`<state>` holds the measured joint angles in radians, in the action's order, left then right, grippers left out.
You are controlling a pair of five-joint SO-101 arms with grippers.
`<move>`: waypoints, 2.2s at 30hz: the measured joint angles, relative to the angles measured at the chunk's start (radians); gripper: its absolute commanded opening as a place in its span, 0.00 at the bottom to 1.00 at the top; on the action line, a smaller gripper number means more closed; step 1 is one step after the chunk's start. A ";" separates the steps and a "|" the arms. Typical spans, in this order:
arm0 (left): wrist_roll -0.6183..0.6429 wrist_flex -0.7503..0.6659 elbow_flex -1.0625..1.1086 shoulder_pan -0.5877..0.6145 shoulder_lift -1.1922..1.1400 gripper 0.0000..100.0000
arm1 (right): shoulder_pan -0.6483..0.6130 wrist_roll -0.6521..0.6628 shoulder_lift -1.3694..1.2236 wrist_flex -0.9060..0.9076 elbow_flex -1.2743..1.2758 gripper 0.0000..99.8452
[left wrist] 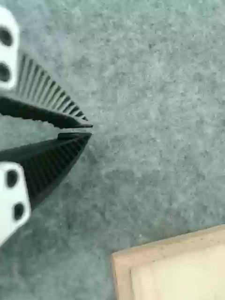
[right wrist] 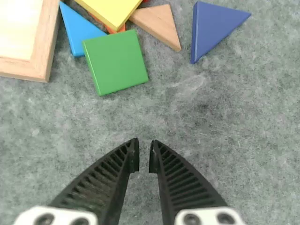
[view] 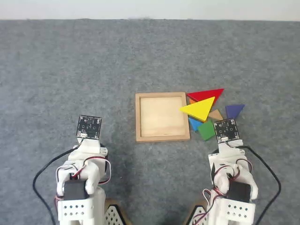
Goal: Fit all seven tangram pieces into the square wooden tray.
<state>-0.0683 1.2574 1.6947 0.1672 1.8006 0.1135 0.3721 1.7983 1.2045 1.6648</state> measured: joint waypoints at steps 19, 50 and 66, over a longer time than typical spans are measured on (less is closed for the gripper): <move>0.000 0.000 0.000 0.000 0.000 0.02 | 0.061 0.029 0.000 -0.009 0.000 0.05; 0.000 0.000 0.000 0.000 0.000 0.02 | -0.198 0.015 -1.264 -0.017 -1.051 0.12; 0.000 0.000 0.000 0.000 0.000 0.02 | -0.338 0.327 -1.932 -0.002 -1.470 0.37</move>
<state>-0.0683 1.2574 1.6947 0.1672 1.8006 -0.2240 0.6989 -0.1335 1.2029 0.1949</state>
